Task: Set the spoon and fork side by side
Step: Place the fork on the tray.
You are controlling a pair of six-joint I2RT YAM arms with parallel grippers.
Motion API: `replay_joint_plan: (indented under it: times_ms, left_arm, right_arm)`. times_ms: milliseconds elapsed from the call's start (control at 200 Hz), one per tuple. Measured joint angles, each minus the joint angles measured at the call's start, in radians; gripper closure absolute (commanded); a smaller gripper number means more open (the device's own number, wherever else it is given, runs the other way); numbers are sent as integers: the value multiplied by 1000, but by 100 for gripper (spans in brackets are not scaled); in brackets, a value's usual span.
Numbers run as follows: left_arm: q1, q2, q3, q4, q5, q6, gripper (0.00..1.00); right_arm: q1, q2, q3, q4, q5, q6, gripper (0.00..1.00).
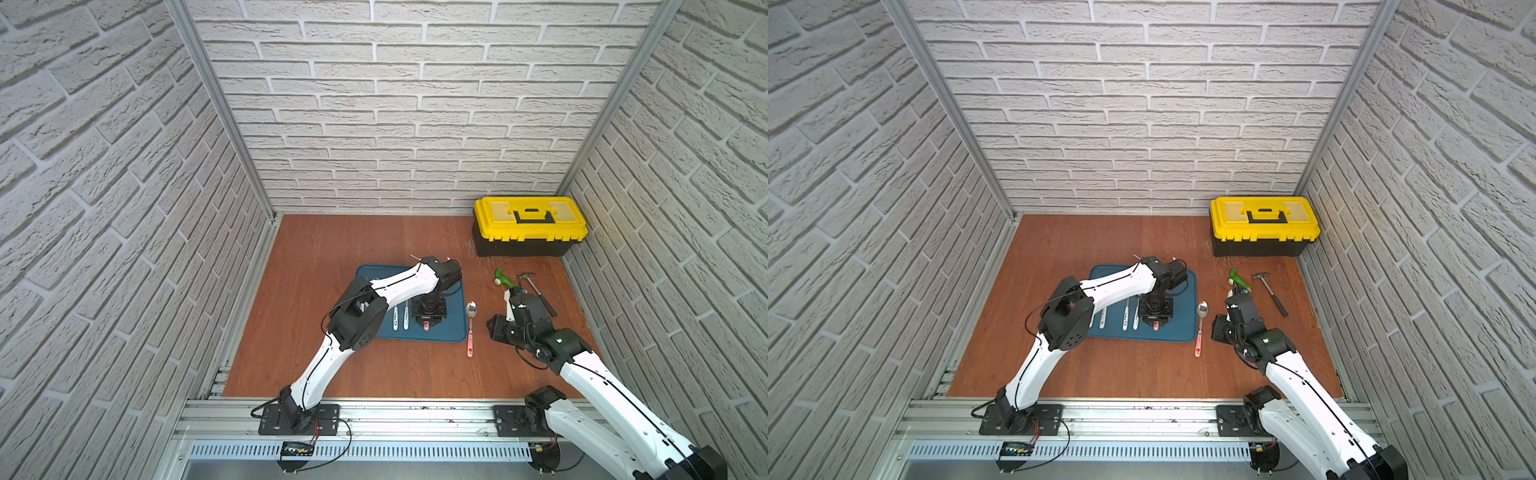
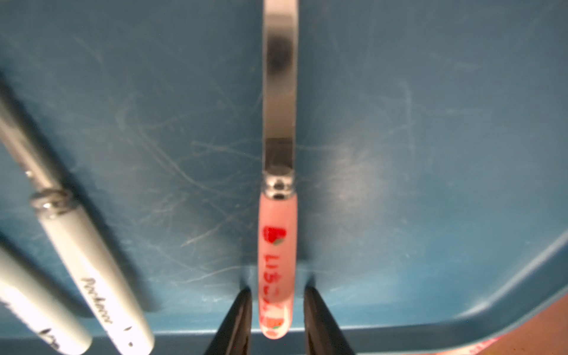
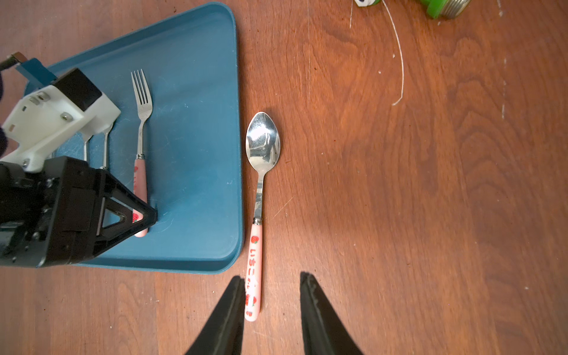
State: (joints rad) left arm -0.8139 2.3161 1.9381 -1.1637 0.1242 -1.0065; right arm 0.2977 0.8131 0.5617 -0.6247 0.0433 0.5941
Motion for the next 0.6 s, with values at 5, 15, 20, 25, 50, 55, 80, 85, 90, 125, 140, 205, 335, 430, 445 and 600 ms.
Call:
replay_joint_plan:
  times_ms: [5, 15, 20, 25, 50, 55, 80, 85, 90, 125, 140, 205, 335, 430, 445, 600]
  left_arm:
    - [0, 0, 1, -1, -1, 0, 60]
    - [-1, 0, 4, -4, -3, -1, 60]
    - [-1, 0, 5, -5, -5, 0, 60]
    - [-2, 0, 6, -5, -6, 0, 60]
    - [-2, 0, 15, -14, -14, -1, 58]
    - [-2, 0, 18, -16, -17, 0, 58]
    - [-2, 0, 28, -24, -25, 1, 58]
    - [-2, 0, 31, -25, -27, 0, 58]
    - [-2, 0, 33, -26, -27, -1, 57]
    - [-2, 0, 46, -35, -38, 1, 57]
    - [-2, 0, 50, -38, -43, 1, 56]
    - [-2, -6, 56, -50, -63, 3, 56]
    - [-8, -42, 38, -76, -112, 10, 55]
    - [-10, -122, -18, -75, -154, 18, 55]
    - [-10, -140, -29, -74, -161, 19, 55]
    - [1, -360, -163, -61, -209, 42, 55]
  right_arm:
    - [0, 0, 0, 0, 0, 0, 63]
    - [0, 2, 0, 0, 0, 0, 63]
    - [0, 3, 0, 0, 0, 0, 63]
    - [0, 3, 0, 0, 0, 0, 63]
    - [0, 9, 0, 0, 0, 0, 63]
    - [0, 11, 0, 0, 0, 0, 63]
    - [0, 18, 0, 0, -2, 0, 63]
    - [0, 20, 0, 0, -3, 0, 63]
    - [0, 21, 0, 0, -3, 0, 63]
    - [-1, 32, 0, 0, -6, 0, 63]
    - [-1, 37, 0, 0, -8, 0, 62]
    - [-1, 58, 0, -1, -15, 2, 62]
    - [-1, 117, 1, -4, -32, 6, 61]
    - [0, 203, 10, -13, -63, 7, 60]
    - [1, 220, 12, -13, -67, 6, 60]
    - [55, 364, 63, -39, -77, 5, 60]
